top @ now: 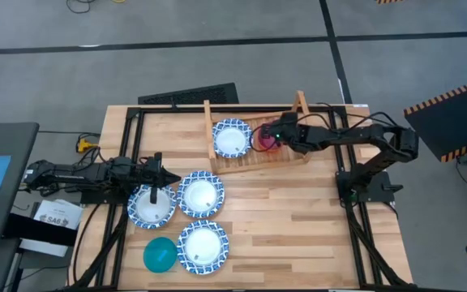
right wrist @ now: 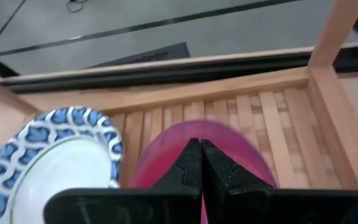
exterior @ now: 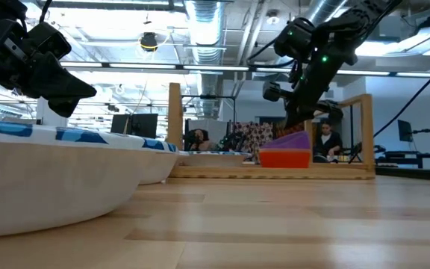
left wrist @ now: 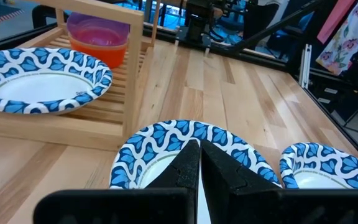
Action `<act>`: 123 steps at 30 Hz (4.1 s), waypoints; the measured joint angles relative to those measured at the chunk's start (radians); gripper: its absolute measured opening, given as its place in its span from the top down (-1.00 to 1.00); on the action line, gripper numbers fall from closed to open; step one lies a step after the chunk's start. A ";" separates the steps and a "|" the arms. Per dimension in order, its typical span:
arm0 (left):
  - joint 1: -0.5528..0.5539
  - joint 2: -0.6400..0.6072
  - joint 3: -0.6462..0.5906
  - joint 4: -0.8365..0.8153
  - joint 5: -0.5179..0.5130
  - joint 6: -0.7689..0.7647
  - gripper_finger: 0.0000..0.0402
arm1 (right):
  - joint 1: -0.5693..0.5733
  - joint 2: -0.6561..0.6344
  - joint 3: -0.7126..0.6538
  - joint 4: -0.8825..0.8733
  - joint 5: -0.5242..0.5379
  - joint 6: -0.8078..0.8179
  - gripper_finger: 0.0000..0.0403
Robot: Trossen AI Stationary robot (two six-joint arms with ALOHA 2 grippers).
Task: Place and stack bowls onto a shelf
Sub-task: Stack the purple transparent bowl on top of the yellow transparent bowl on the shelf, then stack the top right blue pattern bowl on top of the other blue pattern bowl on the shelf
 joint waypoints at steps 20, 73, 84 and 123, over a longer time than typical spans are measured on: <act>0.000 0.000 0.000 0.000 0.000 0.000 1.00 | -0.093 0.000 0.000 -0.061 -0.127 0.069 0.92; -0.001 -0.001 -0.001 0.159 0.007 -0.356 1.00 | 0.675 -0.006 0.116 0.551 -0.407 0.086 0.54; -0.001 0.069 0.282 0.103 0.032 -0.505 0.85 | 0.641 -0.035 0.116 0.553 -0.407 -0.078 0.53; -0.570 1.312 0.810 -0.565 -0.191 -0.149 0.15 | 0.593 -0.278 0.116 -0.109 -0.378 -0.217 0.53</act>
